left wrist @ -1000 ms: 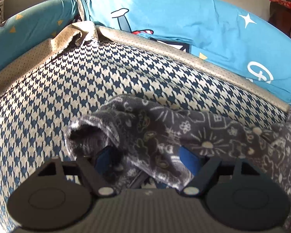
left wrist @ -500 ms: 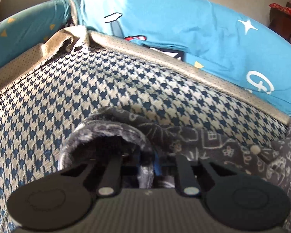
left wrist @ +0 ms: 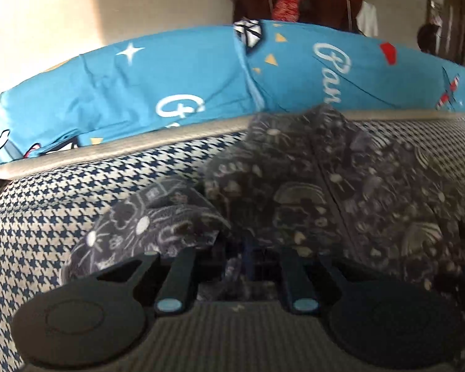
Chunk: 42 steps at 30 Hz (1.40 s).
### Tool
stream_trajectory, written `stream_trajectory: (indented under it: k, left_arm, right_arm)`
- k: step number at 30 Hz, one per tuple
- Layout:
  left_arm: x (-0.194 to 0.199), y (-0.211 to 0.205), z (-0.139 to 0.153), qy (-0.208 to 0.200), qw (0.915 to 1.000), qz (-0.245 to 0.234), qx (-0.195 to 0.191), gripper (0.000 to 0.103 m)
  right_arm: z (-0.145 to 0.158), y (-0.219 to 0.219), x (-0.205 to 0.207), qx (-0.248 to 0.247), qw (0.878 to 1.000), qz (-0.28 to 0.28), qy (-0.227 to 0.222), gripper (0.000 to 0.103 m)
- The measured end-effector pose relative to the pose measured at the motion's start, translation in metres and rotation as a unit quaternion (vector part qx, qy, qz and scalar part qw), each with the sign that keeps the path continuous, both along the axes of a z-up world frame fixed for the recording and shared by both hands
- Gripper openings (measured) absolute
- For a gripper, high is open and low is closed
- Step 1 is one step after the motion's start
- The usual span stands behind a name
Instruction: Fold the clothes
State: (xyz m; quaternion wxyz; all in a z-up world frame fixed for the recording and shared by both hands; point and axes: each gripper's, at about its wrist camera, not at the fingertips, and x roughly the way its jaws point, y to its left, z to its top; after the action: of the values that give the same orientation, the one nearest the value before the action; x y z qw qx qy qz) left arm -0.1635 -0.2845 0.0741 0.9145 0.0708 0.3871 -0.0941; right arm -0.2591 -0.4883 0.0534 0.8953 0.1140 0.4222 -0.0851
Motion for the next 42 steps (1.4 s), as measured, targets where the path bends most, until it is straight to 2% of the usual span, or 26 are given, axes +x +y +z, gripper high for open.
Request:
stream_trajectory:
  k: [3,5,7,10,14,19,23,26,31,36,42]
  left_arm:
    - [-0.017,-0.018,-0.012,0.027,0.9985,-0.042,0.020,0.029]
    - [-0.028,-0.021,-0.016,0.039,0.9978,-0.049,0.020,0.044]
    - [-0.037,-0.020,-0.019,0.053,0.9970,-0.055,0.013,0.046]
    - [-0.052,-0.012,-0.017,0.057,0.9971,-0.050,0.002,0.056]
    - [-0.071,0.004,-0.006,0.034,0.9987,-0.036,-0.007,0.062]
    - [-0.075,0.033,0.000,0.026,0.9988,0.023,-0.034,0.063]
    - [-0.072,0.065,0.003,0.032,0.9936,0.081,-0.072,0.063]
    - [-0.066,0.096,0.007,0.042,0.9837,0.122,-0.125,0.068]
    - [-0.057,0.150,0.003,0.066,0.9509,0.190,-0.235,0.069]
    - [-0.048,0.169,-0.011,0.090,0.9294,0.223,-0.280,0.069]
    - [-0.044,0.171,-0.016,0.098,0.9140,0.223,-0.324,0.069]
  right_arm:
    - [0.001,-0.003,-0.001,0.004,1.000,-0.003,0.001,0.056]
    - [0.001,-0.004,-0.001,0.007,1.000,-0.003,0.001,0.056]
    - [0.001,-0.005,0.000,0.008,1.000,-0.004,0.002,0.056]
    - [0.002,-0.005,0.000,0.008,1.000,-0.005,0.004,0.056]
    - [0.001,-0.005,0.000,0.007,1.000,-0.005,0.005,0.056]
    - [0.001,-0.004,0.001,0.002,1.000,-0.003,0.008,0.057]
    - [0.000,-0.003,0.002,-0.002,1.000,-0.001,0.009,0.057]
    - [0.000,-0.002,0.002,-0.006,1.000,0.001,0.010,0.058]
    - [0.000,-0.001,0.003,-0.011,1.000,0.008,0.012,0.062]
    - [-0.001,0.001,0.004,-0.018,1.000,0.013,0.014,0.065]
    - [-0.002,0.004,0.004,-0.024,0.999,0.019,0.015,0.066]
